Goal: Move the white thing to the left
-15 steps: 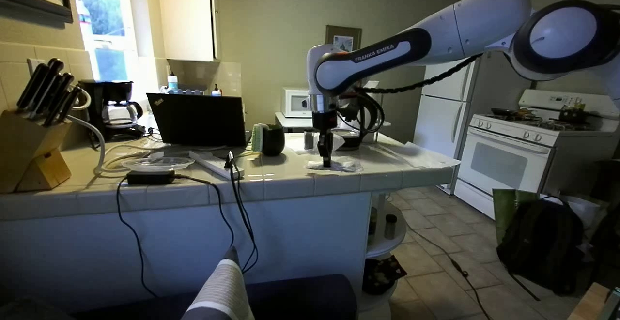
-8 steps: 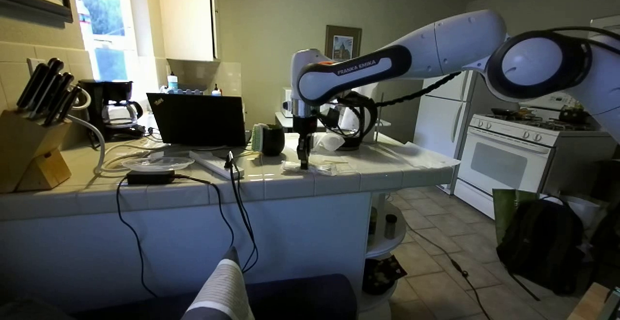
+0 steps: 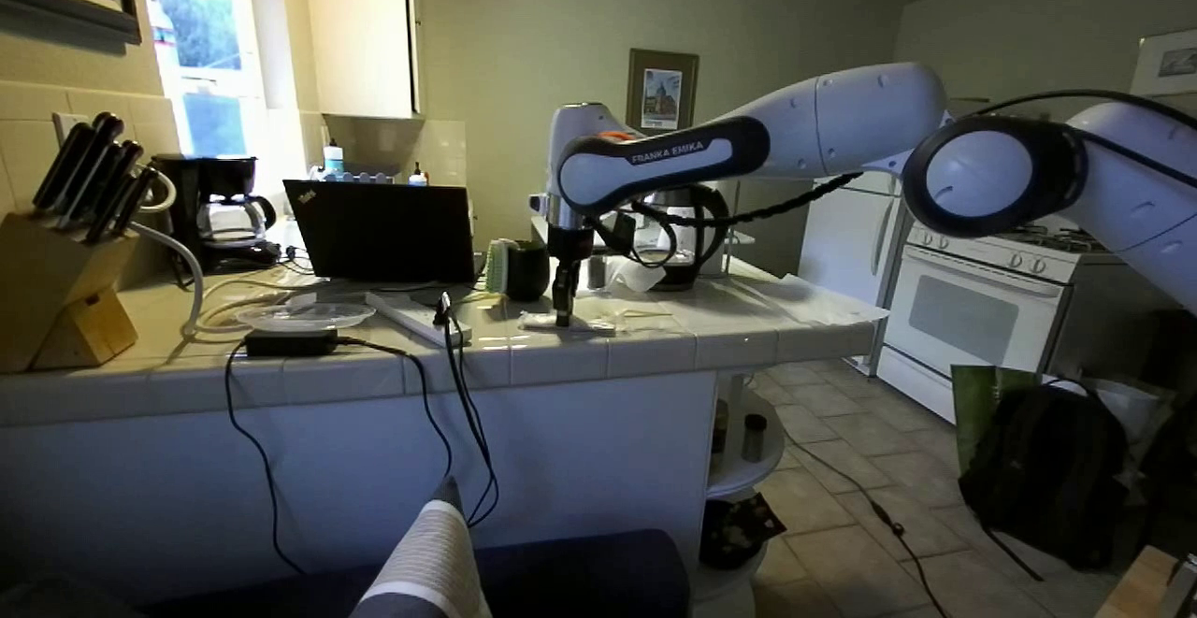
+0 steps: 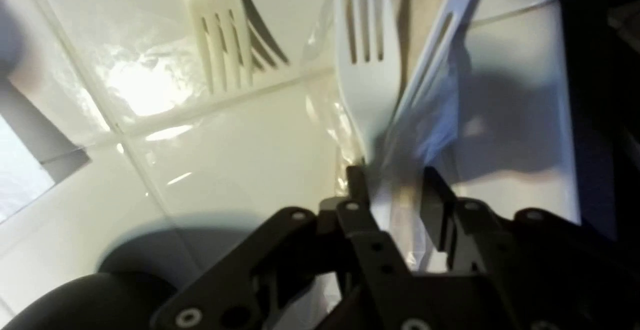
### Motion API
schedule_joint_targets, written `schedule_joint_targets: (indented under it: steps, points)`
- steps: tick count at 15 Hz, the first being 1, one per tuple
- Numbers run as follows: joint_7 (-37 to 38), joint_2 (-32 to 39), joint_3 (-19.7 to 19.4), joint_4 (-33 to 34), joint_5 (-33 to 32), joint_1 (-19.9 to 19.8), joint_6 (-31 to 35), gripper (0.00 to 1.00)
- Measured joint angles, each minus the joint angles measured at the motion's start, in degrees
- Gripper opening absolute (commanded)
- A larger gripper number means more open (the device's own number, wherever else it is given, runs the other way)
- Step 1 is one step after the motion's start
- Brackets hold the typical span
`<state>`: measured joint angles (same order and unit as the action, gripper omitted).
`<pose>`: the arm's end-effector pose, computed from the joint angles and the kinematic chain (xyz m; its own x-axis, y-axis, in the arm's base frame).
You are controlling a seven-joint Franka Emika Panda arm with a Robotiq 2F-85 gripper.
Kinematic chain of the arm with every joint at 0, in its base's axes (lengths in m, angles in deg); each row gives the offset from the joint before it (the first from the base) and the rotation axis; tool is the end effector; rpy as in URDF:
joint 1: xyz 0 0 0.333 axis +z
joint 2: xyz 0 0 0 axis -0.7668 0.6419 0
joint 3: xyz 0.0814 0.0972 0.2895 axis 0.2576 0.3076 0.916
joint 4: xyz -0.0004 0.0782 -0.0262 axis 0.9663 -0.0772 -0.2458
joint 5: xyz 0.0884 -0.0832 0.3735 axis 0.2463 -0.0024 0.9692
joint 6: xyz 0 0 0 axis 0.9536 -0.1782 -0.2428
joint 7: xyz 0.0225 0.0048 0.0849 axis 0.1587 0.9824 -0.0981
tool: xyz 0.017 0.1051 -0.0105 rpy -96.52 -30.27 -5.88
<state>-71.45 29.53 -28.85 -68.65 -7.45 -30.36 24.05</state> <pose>0.7285 0.3203 0.3542 0.5748 0.8153 0.0701 0.8025 -0.5783 0.1466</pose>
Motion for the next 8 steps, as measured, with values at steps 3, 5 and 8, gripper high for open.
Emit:
schedule_joint_targets:
  steps: [3, 5, 8]
  points:
    - [1.11, 0.16, -1.13, 1.38, -0.30, 0.41, -0.05, 0.89]
    - [4.52, -0.75, -2.08, 1.74, -0.33, 0.58, -0.05, 1.00]
    - [12.23, -4.41, -3.37, 1.22, -0.14, 0.20, -4.50, 1.00]
